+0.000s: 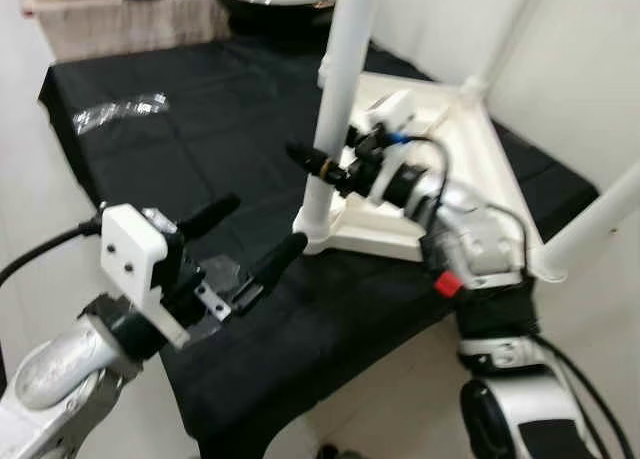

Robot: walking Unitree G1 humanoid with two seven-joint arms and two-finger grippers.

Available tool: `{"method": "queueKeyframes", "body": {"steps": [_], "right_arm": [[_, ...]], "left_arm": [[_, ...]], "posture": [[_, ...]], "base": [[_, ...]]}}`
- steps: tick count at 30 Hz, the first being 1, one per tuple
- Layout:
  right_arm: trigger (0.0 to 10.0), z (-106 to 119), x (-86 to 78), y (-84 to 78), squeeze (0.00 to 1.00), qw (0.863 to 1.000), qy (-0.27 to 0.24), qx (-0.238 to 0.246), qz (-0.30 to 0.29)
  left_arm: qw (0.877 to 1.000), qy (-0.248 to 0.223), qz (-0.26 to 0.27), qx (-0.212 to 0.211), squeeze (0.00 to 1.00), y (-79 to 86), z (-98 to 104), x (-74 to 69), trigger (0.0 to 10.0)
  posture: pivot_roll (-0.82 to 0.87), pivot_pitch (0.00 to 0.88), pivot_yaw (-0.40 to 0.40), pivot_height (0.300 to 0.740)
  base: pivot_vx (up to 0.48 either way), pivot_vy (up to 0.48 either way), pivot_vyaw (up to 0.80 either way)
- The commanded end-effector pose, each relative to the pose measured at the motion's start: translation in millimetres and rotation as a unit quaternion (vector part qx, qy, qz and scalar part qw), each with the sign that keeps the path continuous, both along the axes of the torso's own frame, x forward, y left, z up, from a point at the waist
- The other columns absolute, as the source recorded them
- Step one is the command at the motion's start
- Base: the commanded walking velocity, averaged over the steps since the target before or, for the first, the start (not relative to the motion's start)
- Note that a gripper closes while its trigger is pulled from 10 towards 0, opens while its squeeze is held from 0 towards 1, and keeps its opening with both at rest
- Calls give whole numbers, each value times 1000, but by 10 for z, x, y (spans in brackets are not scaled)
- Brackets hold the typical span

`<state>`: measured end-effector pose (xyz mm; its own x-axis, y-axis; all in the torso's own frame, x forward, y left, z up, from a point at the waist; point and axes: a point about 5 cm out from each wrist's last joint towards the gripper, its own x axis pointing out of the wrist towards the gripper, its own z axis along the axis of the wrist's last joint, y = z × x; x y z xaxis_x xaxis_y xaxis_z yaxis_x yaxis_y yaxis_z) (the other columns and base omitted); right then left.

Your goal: Building children table

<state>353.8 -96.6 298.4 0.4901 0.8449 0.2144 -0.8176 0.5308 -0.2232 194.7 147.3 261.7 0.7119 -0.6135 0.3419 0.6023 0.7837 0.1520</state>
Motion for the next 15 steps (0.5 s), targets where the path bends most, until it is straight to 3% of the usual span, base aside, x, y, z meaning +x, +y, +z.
{"method": "queueKeyframes", "body": {"steps": [1, 5, 10, 15], "right_arm": [[10000, 6, 4, -90, 1000, 1000, -5, -5, 25], [10000, -98, -68, -89, 1000, 988, -3, -73, 138], [10000, -120, -74, -95, 1000, 980, 2, -90, 177], [10000, 45, 78, -179, 1000, 976, -3, -90, 196]], "left_arm": [[1000, 5, -7, 1, 0, -23, -22, -14, 10000], [1000, 10, -12, 2, 0, -45, -37, -22, 10000], [1000, 12, -12, 4, 0, -53, -39, -31, 10000], [1000, 14, -3, 9, 0, -14, -25, -82, 10000]], "posture": [[107, 245, -139, 740], [120, 258, -138, 740], [128, 262, -137, 740], [163, 283, -137, 740]], "base": [[0, 0, 0], [0, 0, 0], [0, 0, 0], [0, 0, 0]]}}
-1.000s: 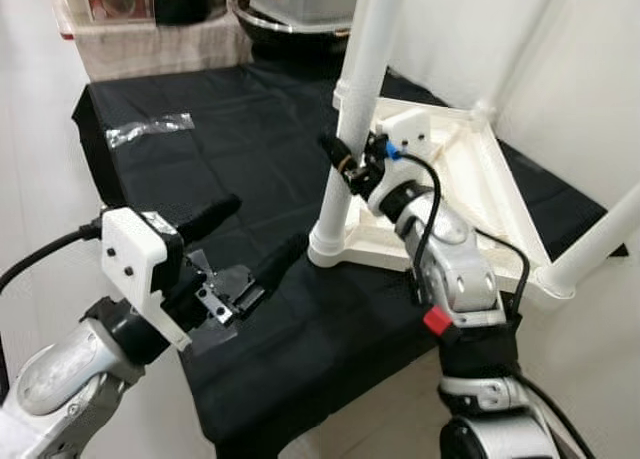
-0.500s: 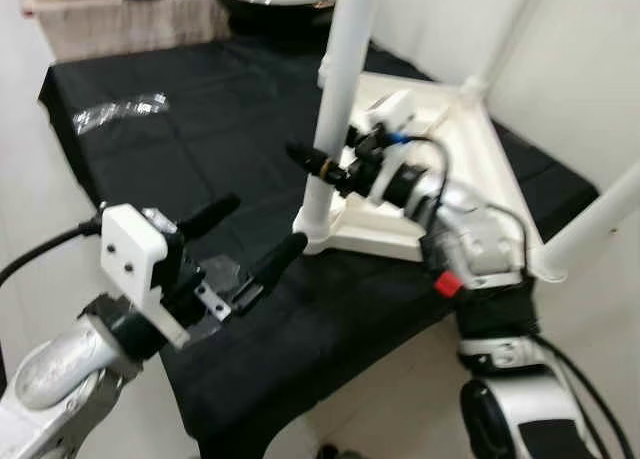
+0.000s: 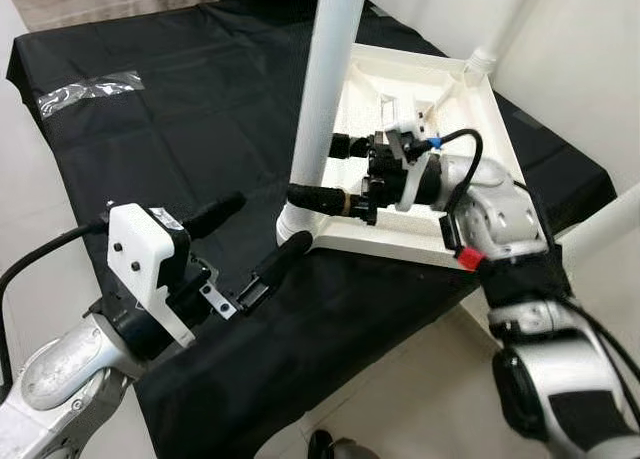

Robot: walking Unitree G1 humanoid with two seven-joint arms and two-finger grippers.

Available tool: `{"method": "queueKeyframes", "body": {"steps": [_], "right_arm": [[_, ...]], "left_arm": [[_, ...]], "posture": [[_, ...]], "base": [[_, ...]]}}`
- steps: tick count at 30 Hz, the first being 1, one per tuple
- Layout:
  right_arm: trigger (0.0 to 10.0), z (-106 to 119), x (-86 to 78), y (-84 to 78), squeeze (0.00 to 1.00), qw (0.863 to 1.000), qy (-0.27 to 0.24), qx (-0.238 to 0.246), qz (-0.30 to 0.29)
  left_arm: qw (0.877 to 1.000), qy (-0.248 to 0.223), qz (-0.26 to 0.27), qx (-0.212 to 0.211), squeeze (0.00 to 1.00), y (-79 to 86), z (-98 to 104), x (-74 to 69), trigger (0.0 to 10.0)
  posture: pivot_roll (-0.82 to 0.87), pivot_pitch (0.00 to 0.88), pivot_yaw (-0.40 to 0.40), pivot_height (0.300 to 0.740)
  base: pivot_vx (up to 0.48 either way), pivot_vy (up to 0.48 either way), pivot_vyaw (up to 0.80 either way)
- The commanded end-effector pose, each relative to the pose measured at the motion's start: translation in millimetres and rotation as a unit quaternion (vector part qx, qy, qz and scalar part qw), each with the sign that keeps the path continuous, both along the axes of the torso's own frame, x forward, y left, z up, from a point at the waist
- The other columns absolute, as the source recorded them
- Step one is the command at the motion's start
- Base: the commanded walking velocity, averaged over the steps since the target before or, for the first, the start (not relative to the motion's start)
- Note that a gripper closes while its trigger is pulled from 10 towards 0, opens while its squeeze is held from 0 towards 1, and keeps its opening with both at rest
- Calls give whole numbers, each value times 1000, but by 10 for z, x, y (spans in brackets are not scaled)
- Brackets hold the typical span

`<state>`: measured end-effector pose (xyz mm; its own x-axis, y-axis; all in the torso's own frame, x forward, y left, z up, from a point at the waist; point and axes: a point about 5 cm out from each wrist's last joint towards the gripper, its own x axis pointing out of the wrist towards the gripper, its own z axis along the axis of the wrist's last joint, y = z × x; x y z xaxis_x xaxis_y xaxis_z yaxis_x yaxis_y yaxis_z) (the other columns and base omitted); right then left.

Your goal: Building children table

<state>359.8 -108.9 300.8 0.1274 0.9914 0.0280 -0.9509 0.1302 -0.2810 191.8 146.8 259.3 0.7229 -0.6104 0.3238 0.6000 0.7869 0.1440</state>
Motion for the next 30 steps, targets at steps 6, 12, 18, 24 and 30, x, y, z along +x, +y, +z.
{"method": "queueKeyframes", "body": {"steps": [6, 12, 18, 24, 30], "right_arm": [[10000, 104, 91, -91, 0, 1000, -6, 4, 20], [0, 171, 77, -38, 0, 998, 6, 21, 65], [0, 211, 90, -27, 0, 995, 4, 26, 95], [0, 184, 115, -36, 0, 997, -4, 34, 68], [0, -298, 139, 126, 0, 984, 36, 41, -169]], "left_arm": [[1000, 13, 1, 19, 0, 18, -28, -94, 10000], [1000, 16, 8, 20, 0, 46, -30, -119, 10000], [1000, 17, 11, 23, 0, 54, -21, -123, 10000], [1000, 14, 10, 23, 0, 51, -13, -118, 10000], [1000, 11, 12, 25, 0, 50, -10, -118, 10000]], "posture": [[185, 290, -139, 740], [194, 293, -139, 740], [192, 289, -139, 740], [187, 286, -138, 740], [178, 279, -159, 740]], "base": [[0, 0, 0], [0, 0, 0], [0, 0, 0], [0, 0, 0], [0, 0, 0]]}}
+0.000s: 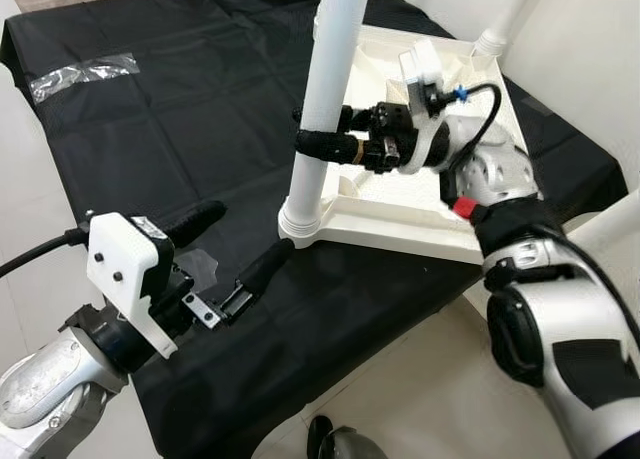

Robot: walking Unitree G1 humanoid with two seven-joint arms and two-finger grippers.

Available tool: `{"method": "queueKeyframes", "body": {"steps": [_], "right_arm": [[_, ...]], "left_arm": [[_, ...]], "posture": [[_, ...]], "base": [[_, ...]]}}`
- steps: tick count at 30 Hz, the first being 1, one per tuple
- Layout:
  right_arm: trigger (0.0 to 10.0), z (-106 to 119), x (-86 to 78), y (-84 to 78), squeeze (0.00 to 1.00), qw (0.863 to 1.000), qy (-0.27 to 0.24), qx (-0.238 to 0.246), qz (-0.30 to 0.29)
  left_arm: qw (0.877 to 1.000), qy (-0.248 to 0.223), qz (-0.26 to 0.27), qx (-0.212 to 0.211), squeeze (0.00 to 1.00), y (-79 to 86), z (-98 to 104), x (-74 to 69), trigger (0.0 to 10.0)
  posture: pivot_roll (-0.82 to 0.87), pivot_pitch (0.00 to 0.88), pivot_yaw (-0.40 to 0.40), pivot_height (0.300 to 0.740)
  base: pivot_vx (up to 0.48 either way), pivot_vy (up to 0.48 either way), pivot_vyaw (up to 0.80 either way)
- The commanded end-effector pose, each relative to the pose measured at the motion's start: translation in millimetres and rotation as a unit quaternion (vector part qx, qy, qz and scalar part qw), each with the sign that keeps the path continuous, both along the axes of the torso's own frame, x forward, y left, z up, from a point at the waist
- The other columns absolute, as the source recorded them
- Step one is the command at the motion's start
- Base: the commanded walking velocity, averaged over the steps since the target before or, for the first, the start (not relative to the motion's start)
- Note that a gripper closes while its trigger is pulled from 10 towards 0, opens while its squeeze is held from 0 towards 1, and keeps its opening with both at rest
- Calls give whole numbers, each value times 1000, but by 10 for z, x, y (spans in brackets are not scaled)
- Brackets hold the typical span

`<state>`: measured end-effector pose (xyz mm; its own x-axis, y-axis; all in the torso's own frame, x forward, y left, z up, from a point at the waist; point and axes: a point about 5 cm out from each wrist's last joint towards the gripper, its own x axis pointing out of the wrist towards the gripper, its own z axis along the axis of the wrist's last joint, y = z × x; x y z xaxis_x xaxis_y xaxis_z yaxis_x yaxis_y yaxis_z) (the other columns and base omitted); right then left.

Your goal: Building children table

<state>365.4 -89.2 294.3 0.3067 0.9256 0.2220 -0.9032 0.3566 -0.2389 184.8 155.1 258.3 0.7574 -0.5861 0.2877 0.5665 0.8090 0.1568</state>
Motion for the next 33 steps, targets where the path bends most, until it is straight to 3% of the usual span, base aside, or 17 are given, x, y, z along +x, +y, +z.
{"method": "queueKeyframes", "body": {"steps": [1, 2, 3, 4, 5, 10, 12, 14, 15, 16, 17, 20, 21, 24, 26, 31, 33], "right_arm": [[0, -301, 70, -48, 0, 990, 62, -48, -113], [0, -755, -182, 133, 0, 971, 111, -81, -194], [0, -1005, -396, 267, 0, 959, 134, -92, -232], [0, -1005, -396, 267, 0, 959, 134, -92, -232], [0, -1134, -544, 340, 0, 950, 148, -94, -259], [0, -1013, -404, 405, 0, 954, 107, -82, -268], [0, -838, -300, 479, 0, 963, 80, -81, -244], [0, -789, -306, 511, 0, 964, 73, -85, -241], [3882, -750, -313, 518, 0, 963, 73, -80, -245], [3882, -737, -326, 513, 0, 963, 72, -81, -249], [10000, -722, -368, 507, 0, 959, 72, -82, -263], [10000, -697, -386, 485, 0, 956, 69, -80, -273], [10000, -588, -398, 430, 1000, 961, 65, -64, -260], [10000, -537, -401, 431, 1000, 971, 73, -52, -223], [10000, -342, -380, 374, 1000, 990, 52, -13, -134], [10000, -222, -357, 286, 1000, 997, 32, -6, -68], [10000, -199, -409, 164, 1000, 997, 20, -58, 55]], "left_arm": [[1000, 0, -11, 9, 0, -32, 1, -48, 10000], [1000, -5, -8, 12, 0, -16, 22, -36, 10000], [1000, -12, -8, 7, 0, -5, 49, -17, 10000], [1000, -12, -8, 7, 0, -5, 49, -17, 10000], [1000, -17, -8, 3, 0, 3, 66, 1, 10000], [1000, -23, -16, 0, 0, -30, 51, 68, 10000], [999, -30, -21, -2, 0, -54, 59, 117, 10000], [999, -32, -23, -2, 0, -59, 59, 130, 10000], [999, -33, -23, -2, 0, -63, 57, 137, 10000], [999, -32, -23, -2, 0, -62, 55, 140, 10000], [999, -32, -23, -2, 0, -61, 54, 140, 10000], [999, -33, -23, -2, 0, -58, 55, 142, 10000], [999, -33, -25, -3, 0, -61, 56, 147, 10000], [999, -32, -27, -4, 0, -66, 53, 147, 10000], [999, -27, -26, -4, 0, -66, 28, 142, 10000], [999, -24, -23, -3, 0, -54, 8, 138, 10000], [1000, -18, -14, -3, 0, -30, -20, 128, 10000]], "posture": [[178, 279, -159, 740], [190, 267, -168, 740], [166, 264, -144, 740], [166, 264, -144, 740], [162, 253, -138, 740], [150, 218, -149, 740], [128, 189, -155, 740], [125, 183, -152, 740], [126, 177, -149, 740], [127, 178, -149, 740], [127, 177, -146, 740], [124, 176, -143, 740], [119, 182, -137, 740], [119, 186, -137, 740], [122, 194, -138, 740], [125, 200, -140, 740], [142, 213, -147, 740]], "base": [[0, 0, 0], [0, 0, 0], [0, 0, 0], [0, 0, 0], [0, 0, 0], [0, 0, 0], [0, 0, 0], [0, 0, 0], [0, 0, 0], [0, 0, 0], [0, 0, 0], [0, 0, 0], [0, 0, 0], [0, 0, 0], [0, 0, 0], [0, 0, 0], [0, 0, 0]]}}
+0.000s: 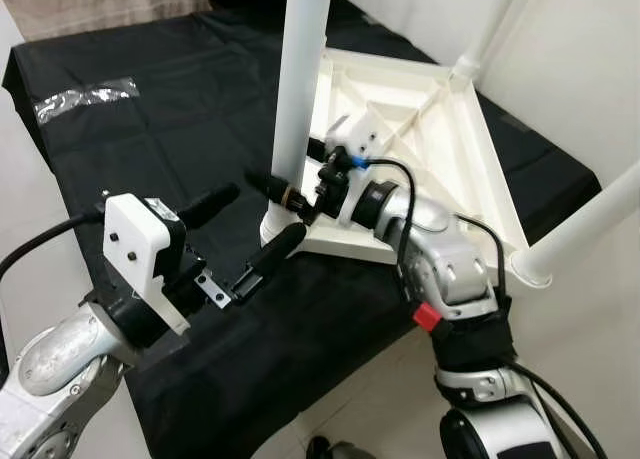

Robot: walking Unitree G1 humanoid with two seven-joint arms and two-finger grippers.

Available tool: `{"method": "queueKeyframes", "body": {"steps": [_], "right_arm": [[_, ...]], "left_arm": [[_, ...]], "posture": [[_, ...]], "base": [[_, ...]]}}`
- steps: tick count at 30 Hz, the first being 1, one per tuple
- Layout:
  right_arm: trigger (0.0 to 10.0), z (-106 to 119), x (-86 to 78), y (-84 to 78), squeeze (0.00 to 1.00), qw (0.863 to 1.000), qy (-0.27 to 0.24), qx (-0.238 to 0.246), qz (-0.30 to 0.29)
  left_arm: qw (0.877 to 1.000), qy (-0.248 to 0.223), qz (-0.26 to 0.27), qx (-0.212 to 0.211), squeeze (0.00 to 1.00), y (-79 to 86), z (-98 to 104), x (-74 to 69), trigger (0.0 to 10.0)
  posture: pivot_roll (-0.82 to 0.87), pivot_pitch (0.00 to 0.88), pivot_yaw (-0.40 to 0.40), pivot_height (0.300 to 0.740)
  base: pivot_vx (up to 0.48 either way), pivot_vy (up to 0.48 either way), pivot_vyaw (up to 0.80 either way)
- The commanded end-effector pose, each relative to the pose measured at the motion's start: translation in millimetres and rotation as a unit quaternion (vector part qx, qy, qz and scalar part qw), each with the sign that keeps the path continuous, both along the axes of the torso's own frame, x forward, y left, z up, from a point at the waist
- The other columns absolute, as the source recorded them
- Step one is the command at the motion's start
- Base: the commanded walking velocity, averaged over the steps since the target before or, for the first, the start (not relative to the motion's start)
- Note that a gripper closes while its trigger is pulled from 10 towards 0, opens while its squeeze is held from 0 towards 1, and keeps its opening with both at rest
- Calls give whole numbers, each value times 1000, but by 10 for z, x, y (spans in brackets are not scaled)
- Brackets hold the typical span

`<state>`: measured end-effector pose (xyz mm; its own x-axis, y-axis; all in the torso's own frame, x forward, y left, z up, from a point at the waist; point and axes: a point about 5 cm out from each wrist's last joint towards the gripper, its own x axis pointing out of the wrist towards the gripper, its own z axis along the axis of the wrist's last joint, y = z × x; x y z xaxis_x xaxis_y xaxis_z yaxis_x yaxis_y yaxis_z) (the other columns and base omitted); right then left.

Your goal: Building children table

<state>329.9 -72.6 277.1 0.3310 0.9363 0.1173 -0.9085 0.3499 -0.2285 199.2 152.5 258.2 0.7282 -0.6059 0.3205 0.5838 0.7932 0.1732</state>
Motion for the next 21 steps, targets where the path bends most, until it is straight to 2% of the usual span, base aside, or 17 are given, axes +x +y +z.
{"method": "queueKeyframes", "body": {"steps": [1, 2, 4, 9, 10, 13, 16, 21], "right_arm": [[10000, -27, -55, -1, 1000, 998, -2, -9, 64], [10000, -27, -55, -1, 1000, 998, -2, -9, 64], [10000, 0, -31, -101, 1000, 991, -7, -49, 125], [10000, 90, 76, -163, 1000, 984, 7, -68, 162], [10000, 156, 113, -135, 0, 982, 8, -58, 178], [10000, 280, 182, -62, 0, 979, 4, -39, 199], [10000, 294, 212, -44, 0, 978, 5, -41, 207], [10000, 307, 235, -140, 0, 970, 7, -55, 237]], "left_arm": [[1000, 1, 0, 1, 0, -4, -20, -16, 10000], [1000, 1, 0, 1, 0, -4, -20, -16, 10000], [1000, 11, 8, 1, 0, 11, -64, -37, 10000], [1000, 20, 21, 1, 0, 40, -109, -87, 10000], [1000, 21, 23, 0, 0, 43, -109, -100, 10000], [1000, 21, 19, -3, 0, 27, -102, -124, 10000], [1000, 21, 16, -4, 0, 10, -100, -133, 10000], [1000, 21, 14, -6, 0, -13, -101, -151, 10000]], "posture": [[142, 213, -147, 740], [142, 213, -147, 740], [158, 226, -163, 740], [161, 223, -168, 740], [160, 224, -168, 740], [159, 240, -167, 740], [159, 239, -164, 740], [159, 240, -169, 740]], "base": [[0, 0, 0], [0, 0, 0], [0, 0, 0], [0, 0, 0], [0, 0, 0], [0, 0, 0], [0, 0, 0], [0, 0, 0]]}}
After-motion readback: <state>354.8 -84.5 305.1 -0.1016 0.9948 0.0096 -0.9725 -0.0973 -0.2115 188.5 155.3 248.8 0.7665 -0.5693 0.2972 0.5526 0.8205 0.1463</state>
